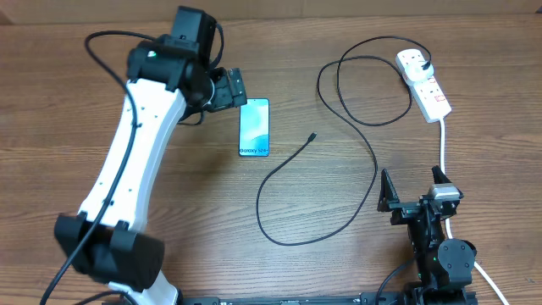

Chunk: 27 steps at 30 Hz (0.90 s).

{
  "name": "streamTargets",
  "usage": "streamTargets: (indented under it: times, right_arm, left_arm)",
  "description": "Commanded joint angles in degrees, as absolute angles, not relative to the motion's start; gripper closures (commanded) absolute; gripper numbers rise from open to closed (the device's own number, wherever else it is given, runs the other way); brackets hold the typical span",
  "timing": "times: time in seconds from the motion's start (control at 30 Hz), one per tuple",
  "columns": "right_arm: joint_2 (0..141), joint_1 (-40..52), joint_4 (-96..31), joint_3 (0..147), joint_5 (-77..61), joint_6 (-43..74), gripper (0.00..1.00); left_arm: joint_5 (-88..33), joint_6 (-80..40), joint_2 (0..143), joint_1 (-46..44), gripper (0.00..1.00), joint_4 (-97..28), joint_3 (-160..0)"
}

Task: Plug charger to phone and switch on socket
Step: 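Raise the left arm and move its gripper over the phone, then lower the left gripper down onto the phone's top end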

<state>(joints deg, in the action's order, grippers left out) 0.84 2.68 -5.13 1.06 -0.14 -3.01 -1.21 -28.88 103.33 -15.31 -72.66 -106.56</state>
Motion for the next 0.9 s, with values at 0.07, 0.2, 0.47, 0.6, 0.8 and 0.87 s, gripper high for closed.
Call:
streamTargets:
  times: [0.07,0.2,0.47,0.6,0.8,0.87]
  right_arm:
    - [0.4,2.9,-4.8,0.4,-0.1,-3.1,0.00]
    - [0.4,2.9,-4.8,0.4,-0.1,-3.1,0.00]
    - [0.4,2.9,-4.8,0.4,-0.1,-3.1,0.00]
    - [0.4,2.9,-4.8,0.4,-0.1,-3.1,0.00]
    - [0.4,2.9,-4.8,0.4,-0.1,-3.1,0.00]
    - [0.4,2.9,-4.8,0.4,-0.1,-3.1,0.00]
  left_arm:
    - [1.9,-31.3,108.5,-16.6,0.00,-68.9,-108.2]
    - [2.3,-32.0,110.9,-18.2,0.00,-65.1,-108.2]
    - [11.2,-36.4,114.9,-22.6,0.00,-62.7,-108.2]
    - [11.3,-33.7,117.8,-24.6,0.00,-62.2,-108.1]
    - [10.2,-31.9,119.6,-24.8,0.00,-62.0,-108.1]
    - [9.1,-31.9,120.2,-24.8,0.00,-62.0,-108.1]
